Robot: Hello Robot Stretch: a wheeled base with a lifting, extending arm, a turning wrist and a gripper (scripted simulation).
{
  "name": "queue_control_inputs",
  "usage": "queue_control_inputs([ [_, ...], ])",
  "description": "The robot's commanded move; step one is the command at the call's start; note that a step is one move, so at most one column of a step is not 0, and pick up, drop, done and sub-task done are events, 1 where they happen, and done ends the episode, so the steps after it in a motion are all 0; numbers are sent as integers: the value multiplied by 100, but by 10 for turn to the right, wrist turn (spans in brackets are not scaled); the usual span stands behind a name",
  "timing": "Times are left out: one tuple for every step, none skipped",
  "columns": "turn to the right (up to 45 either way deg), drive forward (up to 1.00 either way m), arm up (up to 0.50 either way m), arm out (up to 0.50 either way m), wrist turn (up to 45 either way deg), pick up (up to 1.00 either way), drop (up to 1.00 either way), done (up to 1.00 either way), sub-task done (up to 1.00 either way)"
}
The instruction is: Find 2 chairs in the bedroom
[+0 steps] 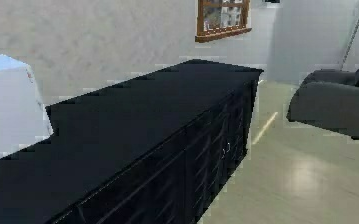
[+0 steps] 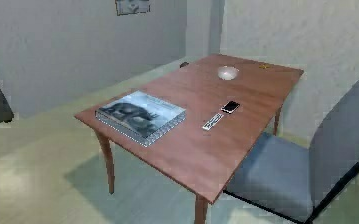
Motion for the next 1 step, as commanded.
queue_control_inputs([
  [360,0,0,0,0,0,0,0,0],
])
